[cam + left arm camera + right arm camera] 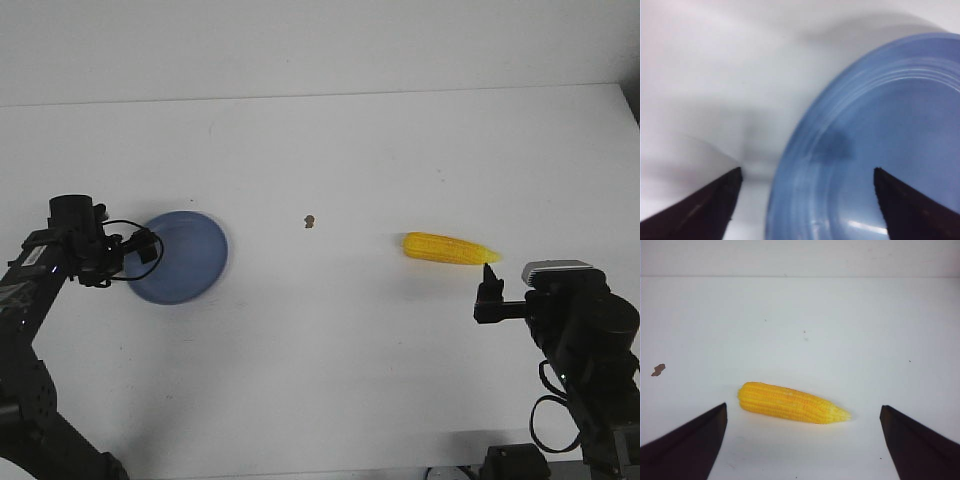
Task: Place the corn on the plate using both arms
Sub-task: 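Reach the left gripper to the blue plate rim and push it toward the corn, then withdraw the left gripper from the plate back toward the robot, then lower the right gripper over the yellow corn and close on it, then lift the corn with the right gripper and carry it over the plate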
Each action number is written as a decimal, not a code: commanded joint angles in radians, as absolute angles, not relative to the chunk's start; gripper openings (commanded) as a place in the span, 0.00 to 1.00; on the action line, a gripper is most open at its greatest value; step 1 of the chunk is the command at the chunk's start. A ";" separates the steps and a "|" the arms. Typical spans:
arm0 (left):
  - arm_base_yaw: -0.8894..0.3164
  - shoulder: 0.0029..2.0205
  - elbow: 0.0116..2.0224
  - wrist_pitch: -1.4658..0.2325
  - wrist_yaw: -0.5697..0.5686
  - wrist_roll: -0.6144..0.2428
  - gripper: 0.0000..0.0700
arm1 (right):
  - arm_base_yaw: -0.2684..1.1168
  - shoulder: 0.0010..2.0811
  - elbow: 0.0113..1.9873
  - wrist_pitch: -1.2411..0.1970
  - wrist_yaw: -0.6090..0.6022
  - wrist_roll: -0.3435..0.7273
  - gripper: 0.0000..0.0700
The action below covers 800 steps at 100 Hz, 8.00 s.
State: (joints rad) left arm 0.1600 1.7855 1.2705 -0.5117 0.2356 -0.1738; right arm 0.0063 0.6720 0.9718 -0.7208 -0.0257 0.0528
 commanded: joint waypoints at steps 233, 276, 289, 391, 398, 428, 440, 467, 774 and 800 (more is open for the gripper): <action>-0.441 1.805 1.254 -0.529 0.546 -0.055 0.01 | 0.006 0.676 0.990 -0.712 -0.025 0.060 0.92; -0.448 1.869 1.254 -0.527 0.546 -0.043 0.25 | 0.006 0.675 0.990 -0.712 -0.025 0.059 0.92; -0.448 1.869 1.254 -0.530 0.546 -0.045 0.51 | 0.006 0.675 0.990 -0.712 -0.025 0.059 0.92; -0.234 1.539 1.248 -0.509 0.225 -0.006 1.00 | 0.006 0.676 0.990 -0.695 -0.025 0.059 0.92; -0.205 1.465 1.232 -0.508 0.151 0.009 1.00 | 0.006 0.675 0.990 -0.686 -0.026 0.059 0.92; -0.089 1.155 1.004 -0.442 0.122 0.004 1.00 | 0.007 0.678 0.990 -0.643 -0.034 0.020 0.92; -0.069 1.093 0.937 -0.430 0.124 -0.017 1.00 | 0.007 0.722 0.990 -0.627 -0.075 -0.067 0.92; -0.065 1.083 0.928 -0.445 0.124 -0.026 1.00 | 0.013 1.034 1.100 -0.712 -0.131 -0.242 0.92; -0.066 1.085 0.928 -0.448 0.165 -0.061 1.00 | 0.590 1.669 1.479 -0.994 -0.306 -0.434 0.29; -0.066 1.085 0.928 -0.450 0.165 -0.061 1.00 | 0.630 1.772 1.479 -0.982 -0.305 -0.411 0.29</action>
State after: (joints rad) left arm -0.0658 1.0760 0.9161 -0.4522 0.1619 -0.0624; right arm 0.6216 1.7267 1.4601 -0.9871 -0.3088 -0.4290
